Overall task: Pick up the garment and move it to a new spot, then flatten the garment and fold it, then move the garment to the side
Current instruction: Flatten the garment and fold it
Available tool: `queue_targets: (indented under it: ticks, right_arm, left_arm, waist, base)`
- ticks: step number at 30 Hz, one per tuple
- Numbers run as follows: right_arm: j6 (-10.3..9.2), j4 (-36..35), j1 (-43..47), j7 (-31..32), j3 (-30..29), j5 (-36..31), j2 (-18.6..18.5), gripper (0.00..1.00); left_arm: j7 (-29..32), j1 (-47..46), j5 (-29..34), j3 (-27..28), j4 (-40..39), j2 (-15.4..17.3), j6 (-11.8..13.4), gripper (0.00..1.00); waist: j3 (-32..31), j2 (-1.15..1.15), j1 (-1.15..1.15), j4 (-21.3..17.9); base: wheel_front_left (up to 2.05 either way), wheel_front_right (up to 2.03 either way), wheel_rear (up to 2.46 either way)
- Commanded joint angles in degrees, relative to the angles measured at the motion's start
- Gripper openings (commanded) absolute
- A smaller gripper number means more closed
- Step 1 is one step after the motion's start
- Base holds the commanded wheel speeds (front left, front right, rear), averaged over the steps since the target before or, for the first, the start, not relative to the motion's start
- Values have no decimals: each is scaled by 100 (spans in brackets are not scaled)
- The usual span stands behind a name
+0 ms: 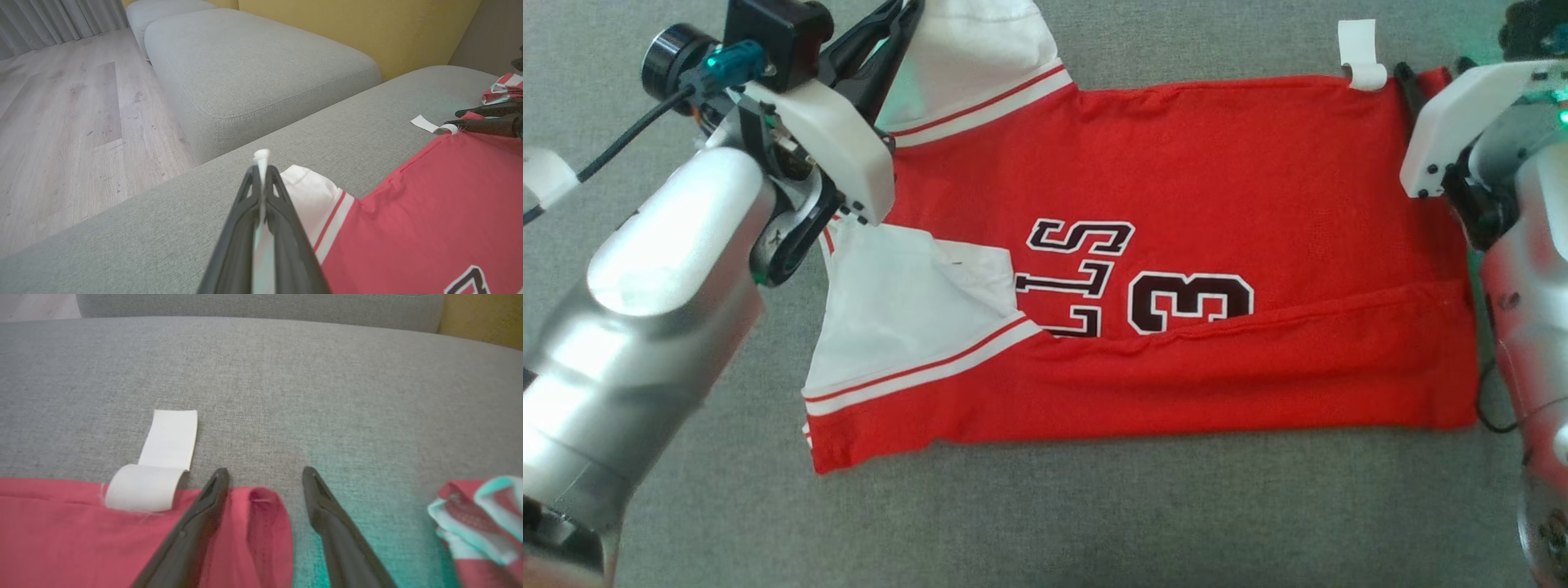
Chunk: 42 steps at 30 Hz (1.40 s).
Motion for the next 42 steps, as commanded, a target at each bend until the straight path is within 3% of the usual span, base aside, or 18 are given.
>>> queue_targets:
  ticks: [1,16,27,34,42]
  right_arm:
    - [37,23,-12,0,193,71,49,0]
    - [37,-165,-553,-1219,364,1136,167,0]
    - [37,-109,-820,-1708,579,1617,190,0]
    - [37,51,-545,-1655,765,2058,59,0]
    - [37,-76,93,-1052,1144,2725,-169,0]
  left_arm:
    - [-14,-302,12,222,-124,263,56,0]
    - [-623,-482,-72,600,540,443,220,0]
    - [-975,-884,-51,647,1265,327,8,0]
    - [-1087,-649,-1,374,1367,253,-194,0]
    - [-771,53,-166,76,674,549,-297,0]
  waist:
    - [7,0,0,-13]
    - [-196,0,0,-234]
    - [-185,0,0,-265]
    - [-410,0,0,-169]
    - [-832,0,0,-139]
  base:
    - [0,0,0]
    - [0,0,0]
    - [0,0,0]
    - [0,0,0]
    - [0,0,0]
